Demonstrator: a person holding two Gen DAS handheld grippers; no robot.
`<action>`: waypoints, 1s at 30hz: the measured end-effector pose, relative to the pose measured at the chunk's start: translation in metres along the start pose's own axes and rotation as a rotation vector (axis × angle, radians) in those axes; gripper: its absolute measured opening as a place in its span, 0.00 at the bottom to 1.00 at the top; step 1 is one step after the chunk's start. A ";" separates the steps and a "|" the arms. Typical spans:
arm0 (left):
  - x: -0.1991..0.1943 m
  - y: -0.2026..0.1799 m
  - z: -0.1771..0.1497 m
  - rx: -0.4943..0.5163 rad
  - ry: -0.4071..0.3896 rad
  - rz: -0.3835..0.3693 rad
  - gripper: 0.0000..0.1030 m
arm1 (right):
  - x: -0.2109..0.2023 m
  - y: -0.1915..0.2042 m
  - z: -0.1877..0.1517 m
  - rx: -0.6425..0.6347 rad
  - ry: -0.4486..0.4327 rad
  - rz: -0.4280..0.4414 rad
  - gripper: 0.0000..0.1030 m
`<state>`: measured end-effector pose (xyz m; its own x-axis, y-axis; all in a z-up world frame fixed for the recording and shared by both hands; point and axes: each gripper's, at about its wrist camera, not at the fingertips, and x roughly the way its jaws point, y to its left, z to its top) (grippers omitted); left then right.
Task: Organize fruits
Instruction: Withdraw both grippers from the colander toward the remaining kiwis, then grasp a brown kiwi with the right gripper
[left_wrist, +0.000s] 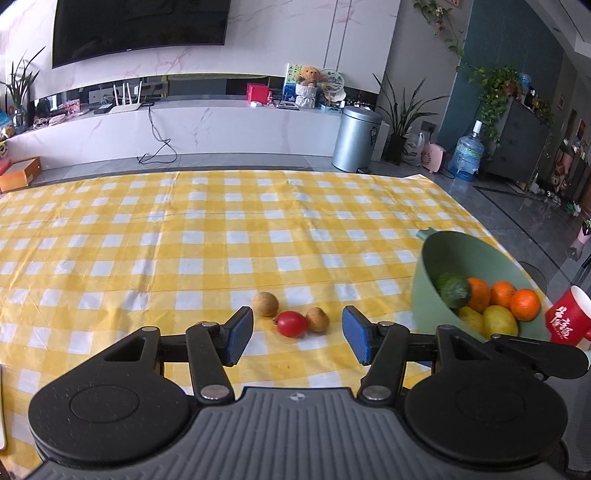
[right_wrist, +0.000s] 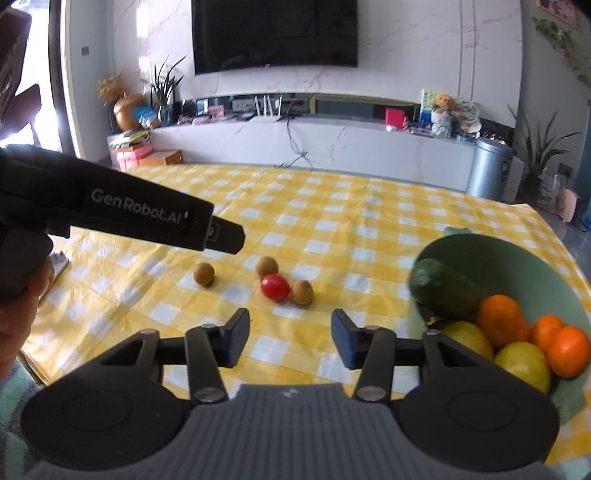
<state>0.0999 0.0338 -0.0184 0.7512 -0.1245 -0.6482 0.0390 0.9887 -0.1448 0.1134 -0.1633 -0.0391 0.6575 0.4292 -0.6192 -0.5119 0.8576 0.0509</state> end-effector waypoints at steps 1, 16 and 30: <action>0.003 0.003 -0.002 -0.004 0.003 0.002 0.62 | 0.004 0.000 0.000 -0.003 0.009 0.001 0.41; 0.039 0.035 -0.017 -0.055 0.053 0.001 0.52 | 0.058 0.010 0.004 -0.013 0.031 -0.050 0.28; 0.061 0.059 -0.024 -0.156 0.061 0.117 0.48 | 0.089 0.000 0.002 0.045 0.009 -0.117 0.27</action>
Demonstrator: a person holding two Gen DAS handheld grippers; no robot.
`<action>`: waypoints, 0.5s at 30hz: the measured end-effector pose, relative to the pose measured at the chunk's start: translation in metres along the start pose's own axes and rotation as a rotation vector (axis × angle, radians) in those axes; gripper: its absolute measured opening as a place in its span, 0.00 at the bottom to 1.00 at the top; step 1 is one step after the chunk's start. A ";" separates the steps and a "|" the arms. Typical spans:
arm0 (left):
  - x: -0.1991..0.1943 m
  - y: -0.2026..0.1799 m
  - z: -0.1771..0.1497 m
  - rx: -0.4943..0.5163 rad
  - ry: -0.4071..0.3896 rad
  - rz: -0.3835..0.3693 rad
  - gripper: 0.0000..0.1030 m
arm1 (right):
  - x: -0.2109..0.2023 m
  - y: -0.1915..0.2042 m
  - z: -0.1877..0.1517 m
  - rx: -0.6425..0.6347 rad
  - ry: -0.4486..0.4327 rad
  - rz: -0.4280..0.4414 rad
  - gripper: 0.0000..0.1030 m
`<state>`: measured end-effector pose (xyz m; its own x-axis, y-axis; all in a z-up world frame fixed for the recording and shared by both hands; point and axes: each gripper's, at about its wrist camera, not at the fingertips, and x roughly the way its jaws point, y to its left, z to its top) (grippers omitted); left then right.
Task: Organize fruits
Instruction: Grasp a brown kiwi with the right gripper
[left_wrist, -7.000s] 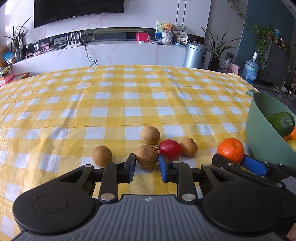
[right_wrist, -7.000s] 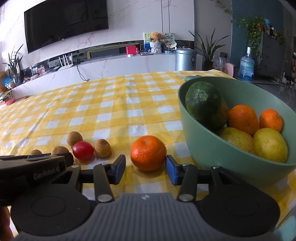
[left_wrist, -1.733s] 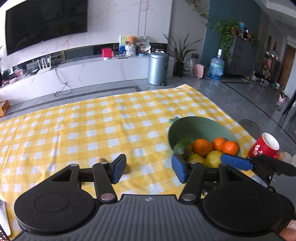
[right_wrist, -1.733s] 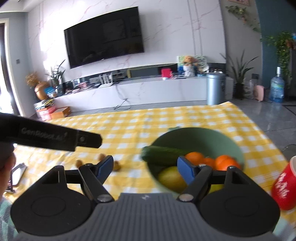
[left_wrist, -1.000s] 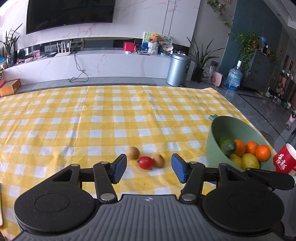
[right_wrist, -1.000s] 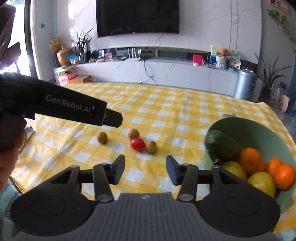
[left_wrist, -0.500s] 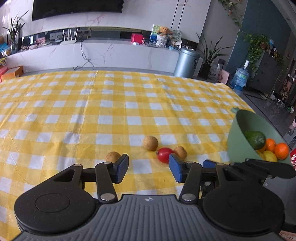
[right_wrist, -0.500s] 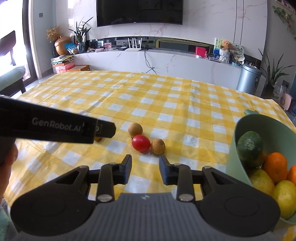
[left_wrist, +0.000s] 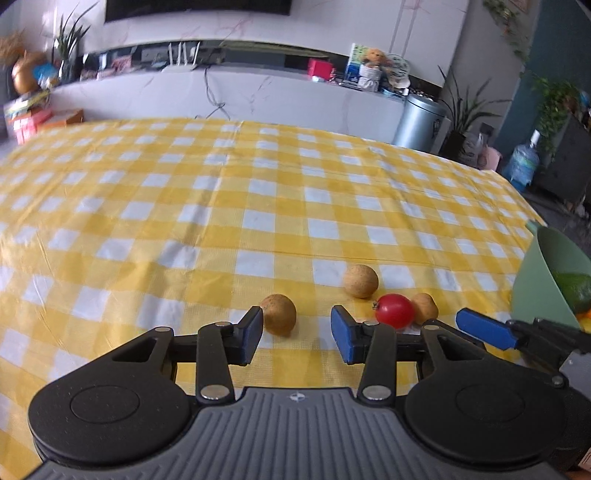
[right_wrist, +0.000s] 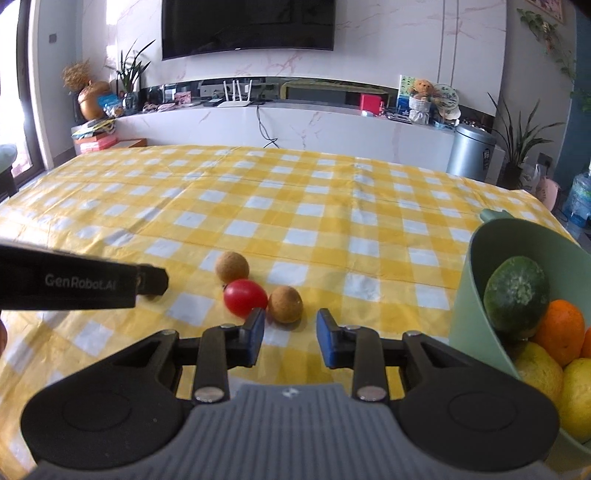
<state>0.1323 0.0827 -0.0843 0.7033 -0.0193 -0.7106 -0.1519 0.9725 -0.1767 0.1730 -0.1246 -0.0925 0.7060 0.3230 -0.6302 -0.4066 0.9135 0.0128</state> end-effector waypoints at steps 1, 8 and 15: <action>0.002 0.001 0.000 -0.009 -0.001 0.001 0.48 | 0.001 -0.001 0.000 0.004 0.002 -0.003 0.27; 0.010 0.005 -0.002 -0.024 0.011 0.027 0.44 | 0.014 -0.003 0.000 0.032 0.020 0.003 0.21; 0.011 0.007 -0.002 -0.030 0.000 0.039 0.34 | 0.020 -0.001 0.001 0.022 0.011 0.016 0.22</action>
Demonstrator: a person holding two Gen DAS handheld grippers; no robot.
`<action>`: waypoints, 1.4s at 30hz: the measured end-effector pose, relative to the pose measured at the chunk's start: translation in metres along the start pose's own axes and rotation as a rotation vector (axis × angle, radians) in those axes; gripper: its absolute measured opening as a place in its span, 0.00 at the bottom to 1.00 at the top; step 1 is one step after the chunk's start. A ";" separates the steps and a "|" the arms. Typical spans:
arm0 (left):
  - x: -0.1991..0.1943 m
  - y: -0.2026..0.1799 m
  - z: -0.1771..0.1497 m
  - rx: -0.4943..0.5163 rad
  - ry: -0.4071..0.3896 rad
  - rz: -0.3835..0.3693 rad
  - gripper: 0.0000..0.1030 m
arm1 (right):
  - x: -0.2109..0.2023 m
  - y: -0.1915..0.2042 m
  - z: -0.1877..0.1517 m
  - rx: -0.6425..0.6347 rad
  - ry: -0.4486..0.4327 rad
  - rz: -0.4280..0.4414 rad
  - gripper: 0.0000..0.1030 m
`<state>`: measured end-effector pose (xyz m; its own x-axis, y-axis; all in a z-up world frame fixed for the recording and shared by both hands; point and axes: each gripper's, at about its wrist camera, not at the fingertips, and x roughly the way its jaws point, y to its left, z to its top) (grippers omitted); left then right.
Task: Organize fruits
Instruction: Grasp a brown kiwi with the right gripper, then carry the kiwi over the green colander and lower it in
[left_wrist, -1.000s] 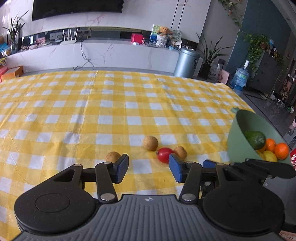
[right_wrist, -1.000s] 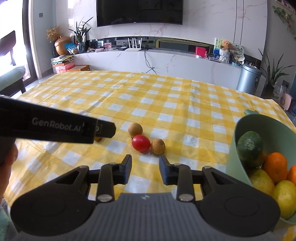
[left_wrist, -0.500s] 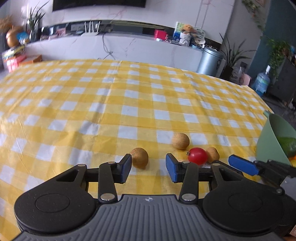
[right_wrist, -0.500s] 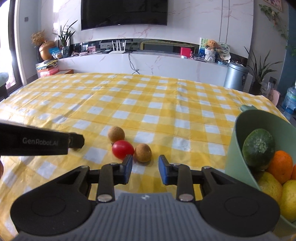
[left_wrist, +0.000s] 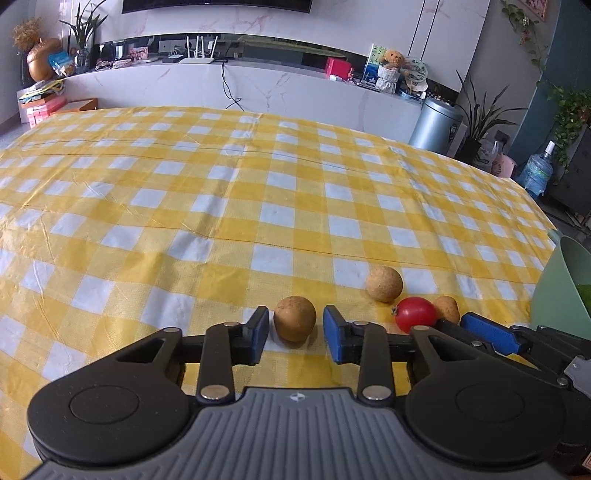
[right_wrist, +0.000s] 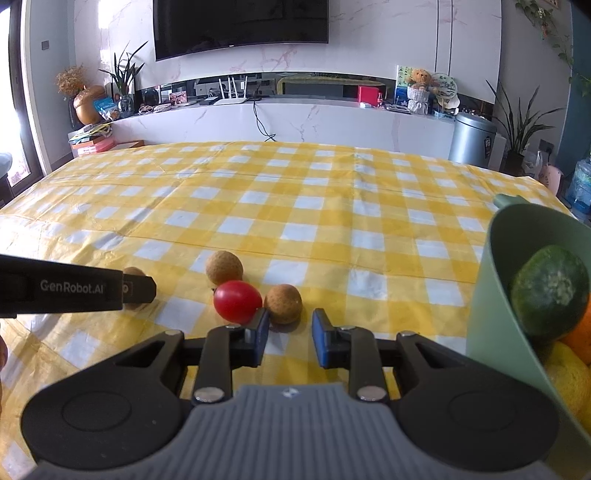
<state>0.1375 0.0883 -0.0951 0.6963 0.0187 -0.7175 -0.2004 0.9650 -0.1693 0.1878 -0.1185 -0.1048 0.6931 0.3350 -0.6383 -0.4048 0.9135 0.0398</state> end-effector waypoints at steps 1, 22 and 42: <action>0.001 0.000 0.000 0.003 0.001 0.003 0.32 | 0.001 0.000 0.000 -0.001 -0.001 0.001 0.22; -0.013 -0.009 -0.002 0.056 -0.038 0.000 0.27 | -0.013 0.008 -0.001 -0.058 -0.071 0.005 0.20; -0.097 -0.057 0.005 0.085 -0.154 -0.117 0.27 | -0.125 -0.007 0.000 -0.039 -0.253 0.034 0.20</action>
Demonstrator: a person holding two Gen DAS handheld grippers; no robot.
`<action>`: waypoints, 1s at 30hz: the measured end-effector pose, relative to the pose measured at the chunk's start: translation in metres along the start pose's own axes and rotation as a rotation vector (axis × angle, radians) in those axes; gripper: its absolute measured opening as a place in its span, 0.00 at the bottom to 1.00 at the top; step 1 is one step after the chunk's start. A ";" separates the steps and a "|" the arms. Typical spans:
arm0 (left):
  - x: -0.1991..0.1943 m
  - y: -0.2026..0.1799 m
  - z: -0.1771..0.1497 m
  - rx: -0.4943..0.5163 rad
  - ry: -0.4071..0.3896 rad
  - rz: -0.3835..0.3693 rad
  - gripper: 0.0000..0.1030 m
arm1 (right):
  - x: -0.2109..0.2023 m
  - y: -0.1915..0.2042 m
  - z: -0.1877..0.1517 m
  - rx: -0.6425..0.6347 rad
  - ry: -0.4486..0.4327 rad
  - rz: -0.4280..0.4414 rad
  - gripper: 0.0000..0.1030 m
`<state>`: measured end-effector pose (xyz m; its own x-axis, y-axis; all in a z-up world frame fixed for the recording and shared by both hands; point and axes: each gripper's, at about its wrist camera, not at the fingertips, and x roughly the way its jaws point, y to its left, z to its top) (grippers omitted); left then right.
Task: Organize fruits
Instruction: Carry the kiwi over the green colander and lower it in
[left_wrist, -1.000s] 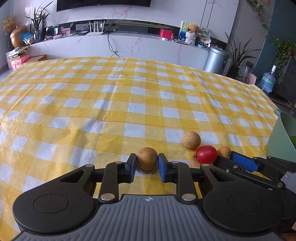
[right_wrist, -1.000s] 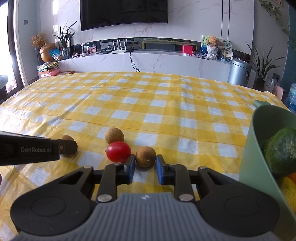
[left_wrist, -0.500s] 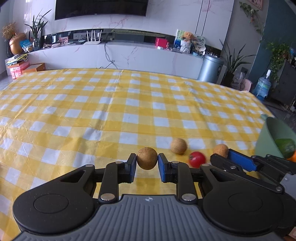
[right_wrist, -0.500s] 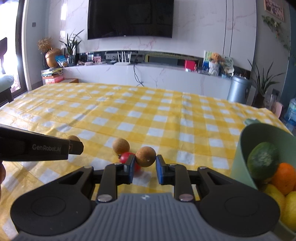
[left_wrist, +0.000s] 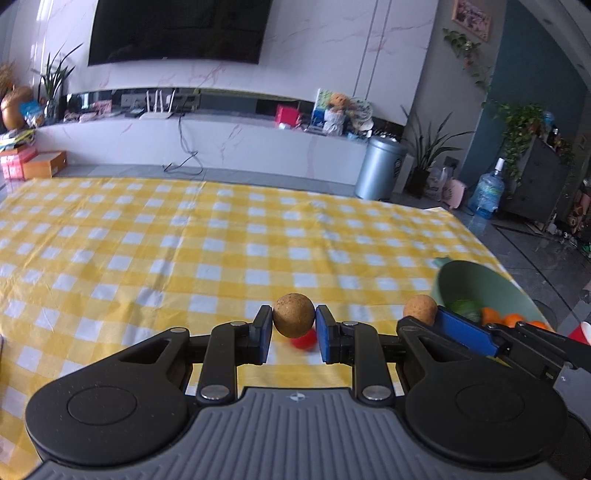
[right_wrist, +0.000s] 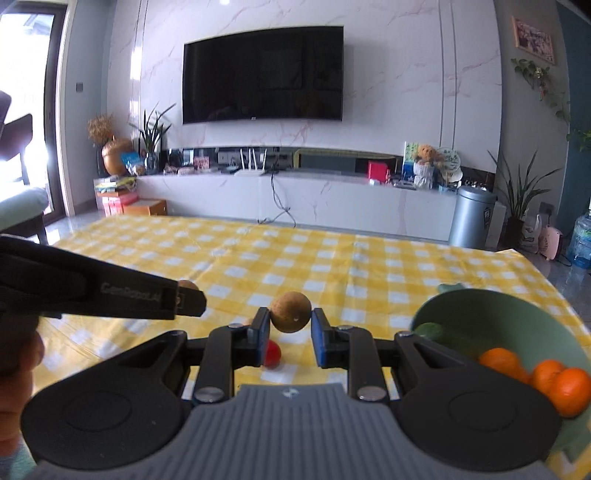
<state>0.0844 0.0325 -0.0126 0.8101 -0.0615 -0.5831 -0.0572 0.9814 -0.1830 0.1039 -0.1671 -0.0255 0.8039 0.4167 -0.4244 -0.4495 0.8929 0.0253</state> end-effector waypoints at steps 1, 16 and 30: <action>-0.003 -0.004 0.000 0.004 -0.004 -0.004 0.27 | -0.007 -0.002 0.000 0.002 -0.006 -0.005 0.20; -0.023 -0.082 0.013 0.097 -0.035 -0.147 0.27 | -0.077 -0.063 0.016 0.073 -0.007 -0.165 0.20; 0.013 -0.157 0.028 0.198 0.016 -0.292 0.27 | -0.083 -0.136 0.018 0.083 0.075 -0.274 0.20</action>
<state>0.1201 -0.1169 0.0310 0.7662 -0.3463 -0.5413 0.2912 0.9380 -0.1880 0.1057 -0.3202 0.0229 0.8584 0.1476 -0.4913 -0.1843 0.9825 -0.0268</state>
